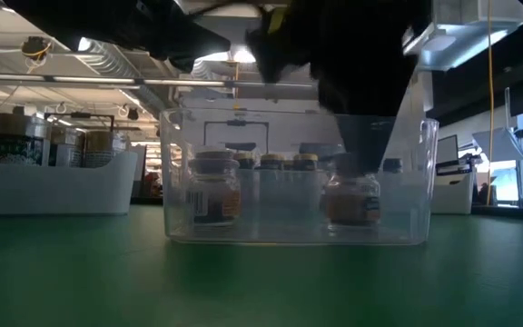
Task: Sort spices by type
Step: Return to Home Position
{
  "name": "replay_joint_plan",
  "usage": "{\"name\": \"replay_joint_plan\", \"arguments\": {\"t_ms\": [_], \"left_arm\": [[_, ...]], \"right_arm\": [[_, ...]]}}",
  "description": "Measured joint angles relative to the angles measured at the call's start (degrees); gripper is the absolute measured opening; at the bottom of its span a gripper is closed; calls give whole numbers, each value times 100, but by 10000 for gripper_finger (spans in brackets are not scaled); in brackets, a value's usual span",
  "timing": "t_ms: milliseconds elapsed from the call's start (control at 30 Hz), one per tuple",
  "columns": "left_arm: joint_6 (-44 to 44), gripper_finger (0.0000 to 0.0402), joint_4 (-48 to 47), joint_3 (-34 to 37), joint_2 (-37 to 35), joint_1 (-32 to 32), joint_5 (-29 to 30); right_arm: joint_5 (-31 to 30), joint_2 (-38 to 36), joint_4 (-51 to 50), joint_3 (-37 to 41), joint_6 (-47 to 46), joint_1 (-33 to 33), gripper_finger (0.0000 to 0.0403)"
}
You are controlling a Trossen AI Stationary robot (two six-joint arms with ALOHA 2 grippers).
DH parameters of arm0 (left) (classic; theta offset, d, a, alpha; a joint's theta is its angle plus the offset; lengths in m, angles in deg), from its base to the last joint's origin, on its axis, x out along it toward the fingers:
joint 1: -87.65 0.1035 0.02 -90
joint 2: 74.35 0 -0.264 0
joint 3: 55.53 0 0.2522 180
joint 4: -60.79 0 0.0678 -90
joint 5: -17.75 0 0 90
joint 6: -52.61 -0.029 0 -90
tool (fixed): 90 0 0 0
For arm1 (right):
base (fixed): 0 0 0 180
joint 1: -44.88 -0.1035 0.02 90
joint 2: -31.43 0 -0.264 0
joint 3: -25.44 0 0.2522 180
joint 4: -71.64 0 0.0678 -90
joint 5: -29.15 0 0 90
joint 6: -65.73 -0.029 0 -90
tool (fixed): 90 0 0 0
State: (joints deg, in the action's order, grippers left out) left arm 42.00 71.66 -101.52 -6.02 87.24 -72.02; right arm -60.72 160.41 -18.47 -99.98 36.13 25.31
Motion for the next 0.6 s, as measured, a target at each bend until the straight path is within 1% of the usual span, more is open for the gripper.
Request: {"name": "replay_joint_plan", "arguments": {"t_ms": [67,233,400,500,600], "left_arm": [[7,3,1,0,0,0,0],[18,3,1,0,0,0,0],[178,3,-2,0,0,0,-1],[296,4,-12,0,0,-13,-4],[376,4,-18,0,0,-13,-7]], "right_arm": [[-166,-144,-107,0,12,-83,285],[-859,-685,-294,0,-137,-427,286],[-1987,-1207,-607,-2,-166,-859,286],[-2754,-1398,-745,-2,-128,-1074,276],[-3050,-1519,-806,-2,-7,-1187,261]]}}
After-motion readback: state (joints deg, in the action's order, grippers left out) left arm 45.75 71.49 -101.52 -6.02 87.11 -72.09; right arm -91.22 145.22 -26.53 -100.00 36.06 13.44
